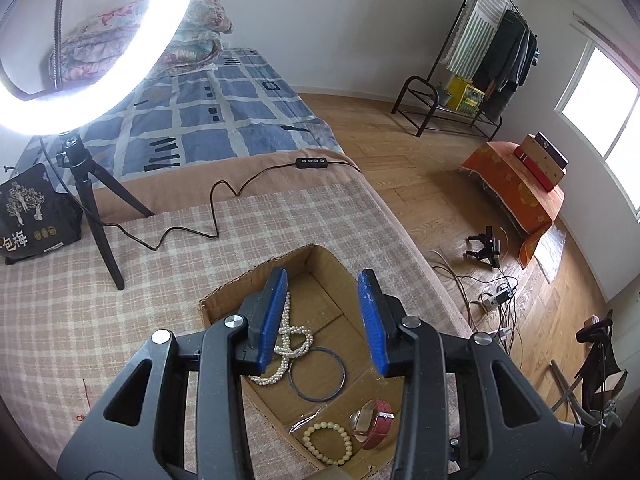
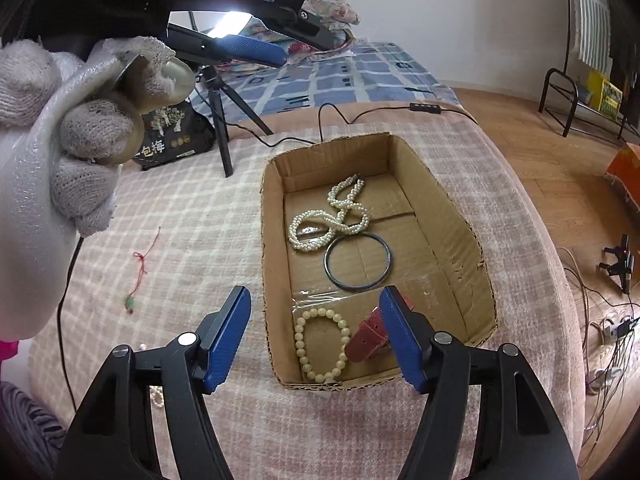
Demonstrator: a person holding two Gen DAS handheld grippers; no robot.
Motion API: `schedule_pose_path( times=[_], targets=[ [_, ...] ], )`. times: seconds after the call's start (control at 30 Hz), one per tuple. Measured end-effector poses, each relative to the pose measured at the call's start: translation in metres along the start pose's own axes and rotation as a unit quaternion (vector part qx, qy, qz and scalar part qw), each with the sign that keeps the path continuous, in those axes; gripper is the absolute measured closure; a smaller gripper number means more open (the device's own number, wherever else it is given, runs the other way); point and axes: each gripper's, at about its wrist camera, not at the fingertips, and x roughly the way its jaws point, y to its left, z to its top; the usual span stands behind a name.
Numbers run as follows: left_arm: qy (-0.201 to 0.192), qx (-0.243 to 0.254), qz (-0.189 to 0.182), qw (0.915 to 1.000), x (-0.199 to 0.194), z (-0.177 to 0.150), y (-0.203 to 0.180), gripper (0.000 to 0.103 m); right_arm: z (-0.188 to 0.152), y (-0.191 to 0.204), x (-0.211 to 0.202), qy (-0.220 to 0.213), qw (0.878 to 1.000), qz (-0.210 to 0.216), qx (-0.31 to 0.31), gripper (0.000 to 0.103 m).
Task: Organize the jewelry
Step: 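Lower the bracelet into the box and open the right tool, then move the left tool to the red string with green bead while the right tool moves to the pearl strands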
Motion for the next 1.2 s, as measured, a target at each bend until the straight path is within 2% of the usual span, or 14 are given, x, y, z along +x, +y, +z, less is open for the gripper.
schedule_pose_path(
  times=[0.33, 0.73, 0.9, 1.2],
  targets=[
    [-0.004, 0.003, 0.022, 0.9997, -0.025, -0.010, 0.014, 0.066, 0.001, 0.015, -0.008, -0.012, 1.000, 0.002, -0.012, 0.037],
    [-0.042, 0.012, 0.072, 0.9964, -0.104, -0.038, 0.070, 0.066, -0.003, 0.049, -0.025, -0.056, 0.997, 0.018, -0.055, 0.037],
    [-0.045, -0.010, 0.078, 0.9959, -0.137, -0.060, 0.100, 0.066, -0.008, 0.071, -0.034, -0.079, 0.993, 0.037, -0.085, 0.037],
    [-0.032, -0.053, 0.102, 0.9929, -0.172, -0.122, 0.162, 0.066, -0.027, 0.104, -0.035, -0.064, 0.986, 0.075, -0.137, 0.035]
  ],
)
